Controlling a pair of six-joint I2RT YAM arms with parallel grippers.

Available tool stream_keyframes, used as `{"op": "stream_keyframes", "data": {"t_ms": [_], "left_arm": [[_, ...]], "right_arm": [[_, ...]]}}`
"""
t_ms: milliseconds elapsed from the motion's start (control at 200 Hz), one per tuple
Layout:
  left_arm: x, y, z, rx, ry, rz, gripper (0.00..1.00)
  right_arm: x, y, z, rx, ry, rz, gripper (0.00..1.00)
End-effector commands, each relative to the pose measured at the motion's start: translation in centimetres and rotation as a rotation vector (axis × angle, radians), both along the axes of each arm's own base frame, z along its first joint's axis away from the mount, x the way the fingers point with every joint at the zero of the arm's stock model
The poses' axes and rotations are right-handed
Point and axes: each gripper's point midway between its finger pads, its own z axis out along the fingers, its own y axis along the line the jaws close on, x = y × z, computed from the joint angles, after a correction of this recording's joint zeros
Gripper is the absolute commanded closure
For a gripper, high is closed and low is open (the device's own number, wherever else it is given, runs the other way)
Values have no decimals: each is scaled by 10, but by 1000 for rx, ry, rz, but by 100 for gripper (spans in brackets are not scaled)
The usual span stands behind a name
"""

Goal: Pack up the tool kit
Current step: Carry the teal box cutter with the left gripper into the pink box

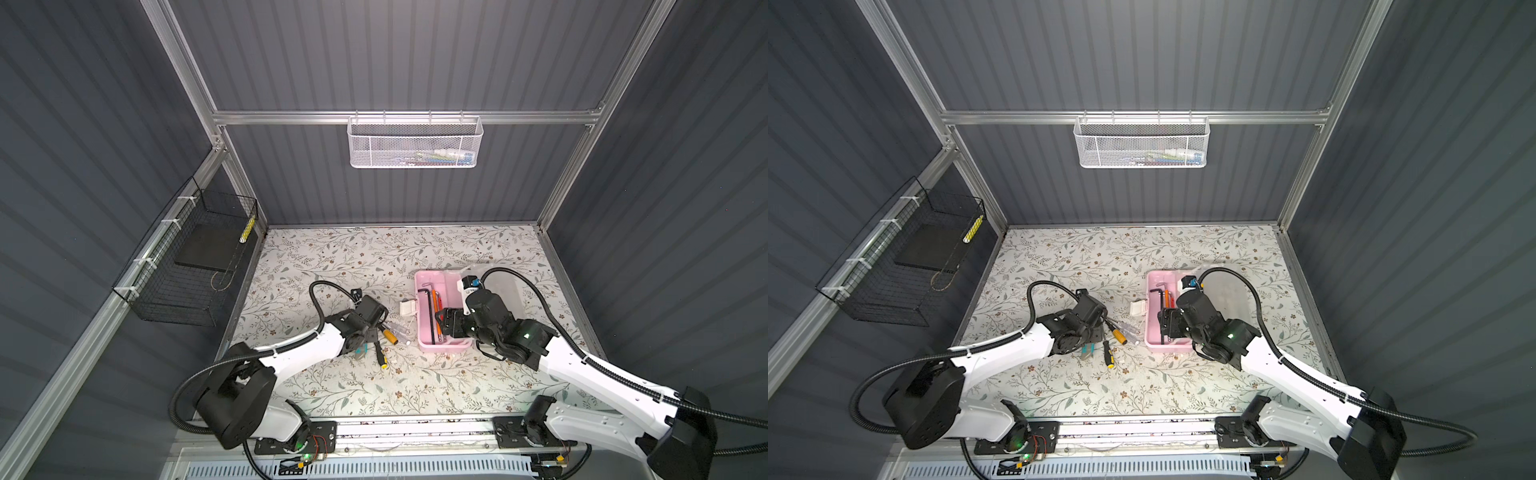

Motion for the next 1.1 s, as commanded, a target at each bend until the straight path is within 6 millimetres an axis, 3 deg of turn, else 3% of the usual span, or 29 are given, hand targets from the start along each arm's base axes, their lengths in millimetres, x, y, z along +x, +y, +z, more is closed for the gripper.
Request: {"op": "stream_keyframes", "data": {"t_ms": [0,160,250,355,500,640,865,875,900,1091], "left_arm": [[3,-34,45,-223,-34,-43,84],[7,-91,101,-460,-107,-127,86],[8,-128,130,-522,-169,-190,86],[12,-174,147,-584,-199,-251,87],[22,-225,148,-644,-184,-301,87],[34,-258,142,-657,-175,-318,87],[46,-282,107,-647,-120,-298,87],[49,-287,117,-665,-135,-301,87],[51,-290,119,-673,-140,-300,87],[61,-300,101,-637,-122,-282,86]], "right_arm": [[1,-11,13,11,-44,-39,23],[2,-30,38,48,-111,-95,23],[-1,-51,45,28,-125,-147,23],[-3,-70,55,35,-143,-187,23],[-10,-84,60,50,-154,-215,23],[-15,-90,57,49,-145,-228,23],[-20,-97,52,39,-144,-239,23],[-20,-97,51,39,-142,-240,23],[-20,-98,50,37,-141,-242,23],[-21,-98,44,28,-131,-241,23]]}}
